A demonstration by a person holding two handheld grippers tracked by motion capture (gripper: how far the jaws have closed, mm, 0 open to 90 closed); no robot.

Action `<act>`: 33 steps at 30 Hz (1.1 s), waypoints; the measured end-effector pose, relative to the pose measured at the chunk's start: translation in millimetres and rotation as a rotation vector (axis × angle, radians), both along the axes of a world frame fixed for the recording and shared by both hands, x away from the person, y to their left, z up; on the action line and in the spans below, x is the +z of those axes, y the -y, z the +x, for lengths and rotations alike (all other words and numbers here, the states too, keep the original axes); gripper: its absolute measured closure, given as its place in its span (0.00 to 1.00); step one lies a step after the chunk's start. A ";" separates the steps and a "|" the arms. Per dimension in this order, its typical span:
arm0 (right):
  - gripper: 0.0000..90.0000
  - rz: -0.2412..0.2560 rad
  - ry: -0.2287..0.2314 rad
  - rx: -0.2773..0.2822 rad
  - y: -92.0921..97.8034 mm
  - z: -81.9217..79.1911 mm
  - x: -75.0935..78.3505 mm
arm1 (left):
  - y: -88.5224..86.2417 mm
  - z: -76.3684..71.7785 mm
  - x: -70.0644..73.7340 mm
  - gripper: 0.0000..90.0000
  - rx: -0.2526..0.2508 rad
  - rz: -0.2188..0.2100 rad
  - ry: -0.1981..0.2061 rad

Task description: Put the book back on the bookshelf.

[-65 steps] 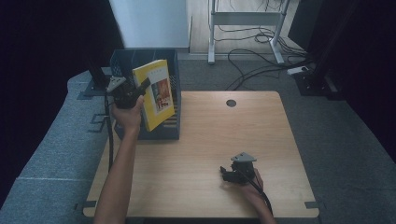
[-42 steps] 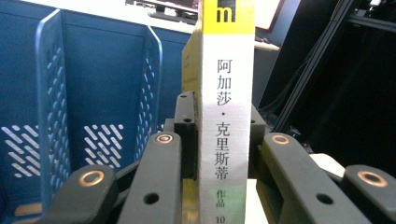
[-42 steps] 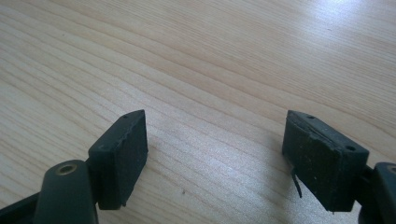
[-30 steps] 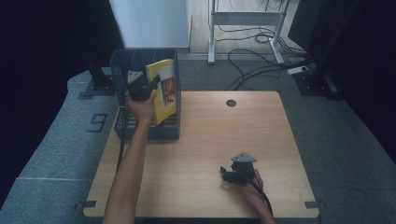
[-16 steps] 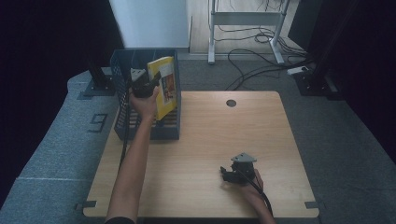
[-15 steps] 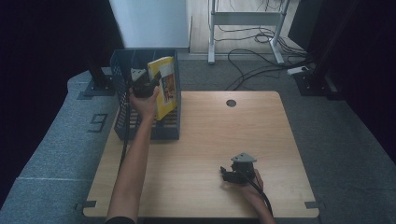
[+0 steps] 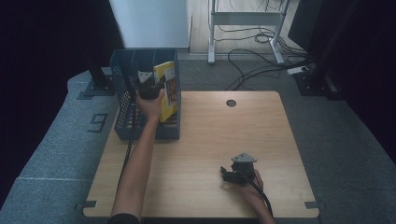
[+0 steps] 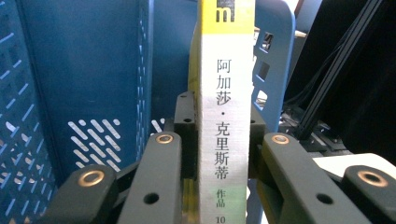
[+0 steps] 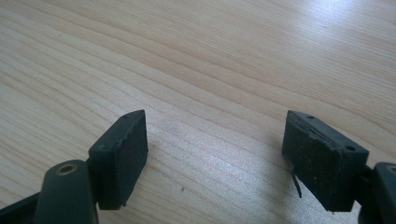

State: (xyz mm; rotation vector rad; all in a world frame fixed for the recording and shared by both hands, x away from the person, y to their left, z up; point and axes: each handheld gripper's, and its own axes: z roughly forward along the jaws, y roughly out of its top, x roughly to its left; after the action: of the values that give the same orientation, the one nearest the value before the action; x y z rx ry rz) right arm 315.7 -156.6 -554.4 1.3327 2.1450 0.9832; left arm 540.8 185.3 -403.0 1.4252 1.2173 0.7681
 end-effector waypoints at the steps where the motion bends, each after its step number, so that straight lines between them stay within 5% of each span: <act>1: 0.24 0.000 0.000 0.000 0.0 -0.1 0.0 | 0.5 0.3 -0.9 0.84 0.002 0.004 0.002; 18: 0.25 -0.001 0.002 -0.004 -0.1 -1.8 0.0 | -2.0 -4.6 -16.3 0.84 0.001 0.017 -0.030; 33: 0.25 -0.001 0.000 -0.007 -0.3 -2.5 0.1 | -12.2 -41.8 -21.1 0.82 -0.039 0.013 -0.047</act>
State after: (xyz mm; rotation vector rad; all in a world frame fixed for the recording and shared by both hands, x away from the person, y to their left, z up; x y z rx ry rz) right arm 313.2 -156.3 -554.2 1.3385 2.1398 0.9788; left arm 499.1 197.5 -424.1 1.4812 1.2190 0.7204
